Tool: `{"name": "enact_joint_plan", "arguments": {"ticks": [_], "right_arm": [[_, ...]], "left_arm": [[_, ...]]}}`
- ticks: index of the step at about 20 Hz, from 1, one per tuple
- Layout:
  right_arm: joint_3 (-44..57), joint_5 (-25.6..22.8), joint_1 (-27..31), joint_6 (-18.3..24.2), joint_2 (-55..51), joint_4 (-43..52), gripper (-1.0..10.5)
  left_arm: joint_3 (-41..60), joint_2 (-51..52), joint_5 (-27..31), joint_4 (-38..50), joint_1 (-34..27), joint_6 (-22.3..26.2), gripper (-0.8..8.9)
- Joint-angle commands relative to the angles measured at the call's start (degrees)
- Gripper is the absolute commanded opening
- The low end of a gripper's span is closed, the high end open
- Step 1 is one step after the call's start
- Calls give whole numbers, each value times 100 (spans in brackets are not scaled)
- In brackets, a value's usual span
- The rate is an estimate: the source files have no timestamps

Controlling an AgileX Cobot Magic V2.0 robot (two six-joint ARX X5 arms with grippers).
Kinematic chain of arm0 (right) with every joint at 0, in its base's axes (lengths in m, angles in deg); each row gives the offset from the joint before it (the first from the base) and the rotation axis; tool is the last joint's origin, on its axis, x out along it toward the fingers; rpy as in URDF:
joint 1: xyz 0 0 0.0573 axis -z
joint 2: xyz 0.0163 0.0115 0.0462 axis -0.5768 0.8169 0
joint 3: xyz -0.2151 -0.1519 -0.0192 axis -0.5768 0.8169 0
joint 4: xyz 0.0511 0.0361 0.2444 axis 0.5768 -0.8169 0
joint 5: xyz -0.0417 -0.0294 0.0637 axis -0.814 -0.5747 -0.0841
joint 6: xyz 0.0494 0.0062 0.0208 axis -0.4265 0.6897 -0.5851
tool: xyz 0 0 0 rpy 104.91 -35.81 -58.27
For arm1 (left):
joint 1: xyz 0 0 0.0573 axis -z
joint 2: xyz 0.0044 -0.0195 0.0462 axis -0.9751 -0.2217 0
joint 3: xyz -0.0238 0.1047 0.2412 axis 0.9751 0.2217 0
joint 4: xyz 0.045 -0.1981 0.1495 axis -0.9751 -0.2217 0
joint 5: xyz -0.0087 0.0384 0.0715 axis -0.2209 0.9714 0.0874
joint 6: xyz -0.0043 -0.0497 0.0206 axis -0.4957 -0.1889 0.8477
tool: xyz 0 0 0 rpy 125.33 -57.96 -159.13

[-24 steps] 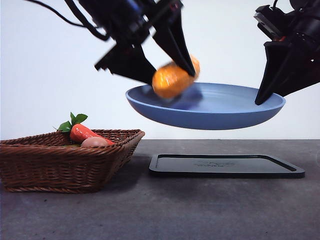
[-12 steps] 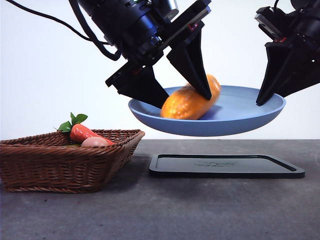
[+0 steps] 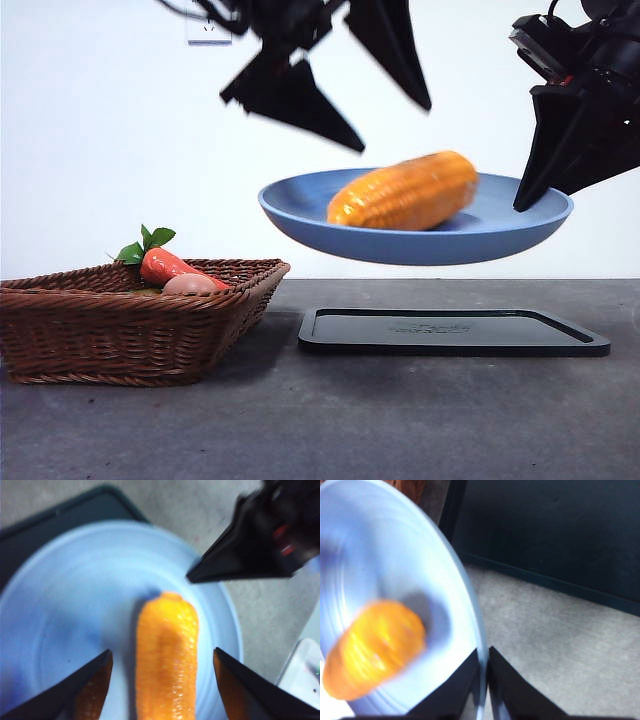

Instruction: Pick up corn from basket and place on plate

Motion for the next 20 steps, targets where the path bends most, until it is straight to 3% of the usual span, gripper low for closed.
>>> {"name": "enact_joint_plan", "arguments": {"ticks": [1, 10, 20], "right_arm": [[-127, -66, -11, -63, 162, 96, 1], [-323, -66, 527, -74, 1113, 695, 1], [-1873, 28, 1067, -109, 3080, 704, 1]], "left_arm": [[-367, -9, 15, -221, 15, 164, 329], [-1097, 13, 15, -1108, 11, 308, 328], [-1097, 15, 13, -1056, 11, 302, 327]]}}
